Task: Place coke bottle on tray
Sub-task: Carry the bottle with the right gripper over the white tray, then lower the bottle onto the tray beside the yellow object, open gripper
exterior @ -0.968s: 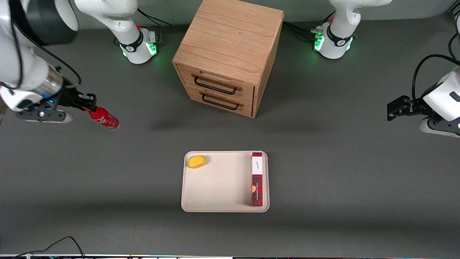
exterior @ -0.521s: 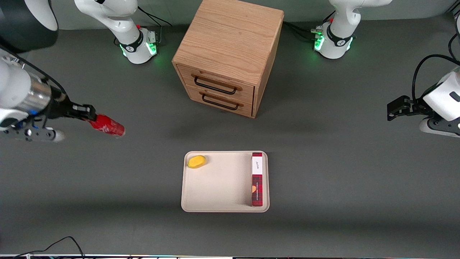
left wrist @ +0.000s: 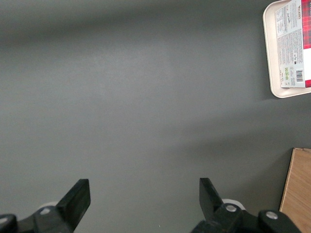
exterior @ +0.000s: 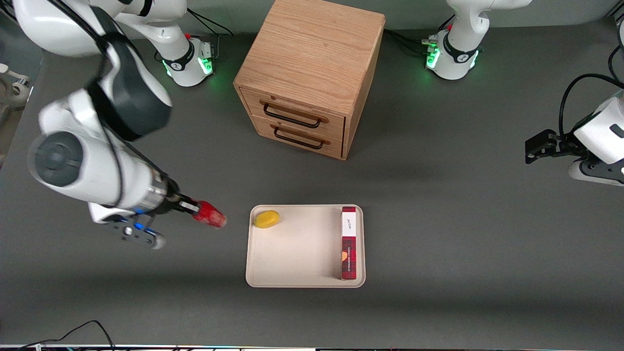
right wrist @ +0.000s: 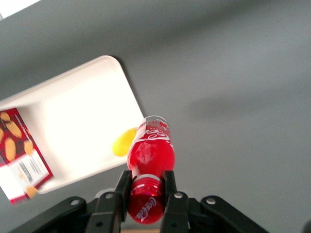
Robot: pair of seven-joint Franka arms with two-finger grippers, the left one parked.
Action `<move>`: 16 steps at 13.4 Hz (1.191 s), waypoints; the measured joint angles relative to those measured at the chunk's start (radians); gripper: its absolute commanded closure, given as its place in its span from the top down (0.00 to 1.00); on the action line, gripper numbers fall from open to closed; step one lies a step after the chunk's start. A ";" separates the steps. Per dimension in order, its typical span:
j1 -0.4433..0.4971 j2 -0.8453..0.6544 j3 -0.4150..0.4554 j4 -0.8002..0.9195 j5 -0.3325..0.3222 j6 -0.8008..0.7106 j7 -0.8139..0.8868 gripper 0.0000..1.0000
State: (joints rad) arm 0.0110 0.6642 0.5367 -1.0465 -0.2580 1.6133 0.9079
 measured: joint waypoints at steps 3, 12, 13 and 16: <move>0.039 0.121 0.023 0.003 -0.089 0.168 0.154 0.00; 0.088 0.276 0.026 0.021 -0.219 0.362 0.300 0.06; 0.088 0.283 0.026 0.024 -0.220 0.368 0.300 0.99; 0.088 0.287 0.026 0.034 -0.222 0.370 0.300 1.00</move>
State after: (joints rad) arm 0.0989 0.9508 0.5630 -1.0122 -0.4802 1.9833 1.2080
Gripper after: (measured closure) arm 0.542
